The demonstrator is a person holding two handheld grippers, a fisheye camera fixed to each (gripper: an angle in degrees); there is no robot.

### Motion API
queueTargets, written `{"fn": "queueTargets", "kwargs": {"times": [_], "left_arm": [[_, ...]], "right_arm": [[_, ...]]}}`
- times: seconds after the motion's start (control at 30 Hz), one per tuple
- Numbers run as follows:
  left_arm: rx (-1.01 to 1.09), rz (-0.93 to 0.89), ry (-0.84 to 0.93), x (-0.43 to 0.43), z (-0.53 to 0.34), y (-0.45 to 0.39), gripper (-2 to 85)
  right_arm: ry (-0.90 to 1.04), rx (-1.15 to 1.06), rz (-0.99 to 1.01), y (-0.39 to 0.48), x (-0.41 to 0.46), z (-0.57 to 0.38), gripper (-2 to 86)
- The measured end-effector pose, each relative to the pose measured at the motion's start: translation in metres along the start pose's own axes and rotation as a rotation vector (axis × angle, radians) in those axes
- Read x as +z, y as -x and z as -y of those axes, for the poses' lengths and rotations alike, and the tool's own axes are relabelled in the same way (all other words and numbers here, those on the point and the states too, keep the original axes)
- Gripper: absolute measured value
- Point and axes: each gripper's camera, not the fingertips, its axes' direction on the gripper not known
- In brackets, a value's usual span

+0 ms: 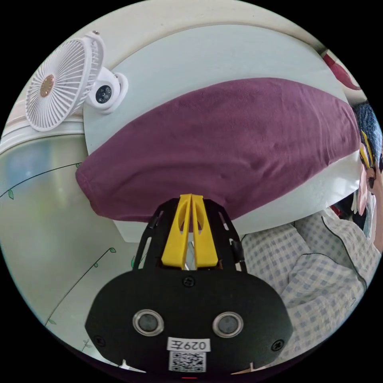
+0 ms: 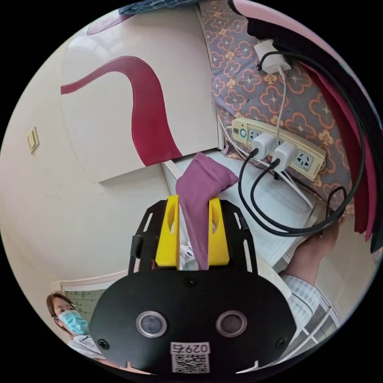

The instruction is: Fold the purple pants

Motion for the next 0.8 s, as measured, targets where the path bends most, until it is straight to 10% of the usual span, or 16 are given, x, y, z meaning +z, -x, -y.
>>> {"fn": "queueTargets", "kwargs": {"times": [0.27, 0.53, 0.7, 0.8], "left_arm": [[-0.056, -0.149, -0.015, 0.001, -0.018, 0.061, -1.0], [-0.082, -0.308, -0.084, 0.0, -0.037, 0.149, -1.0], [-0.036, -0.348, -0.113, -0.001, -0.039, 0.181, -0.9], [-0.006, -0.381, -0.143, -0.004, -0.042, 0.2, -0.8]], "right_arm": [[-0.05, -0.433, 0.03, 0.091, 0.023, -0.072, 1.6], [0.446, -1.281, -0.433, 0.206, 0.214, -0.302, 2.2], [0.8, -1.212, -0.79, 0.122, 0.343, -0.369, 6.1], [0.827, -1.11, -0.662, 0.126, 0.356, -0.382, 11.1]]}}
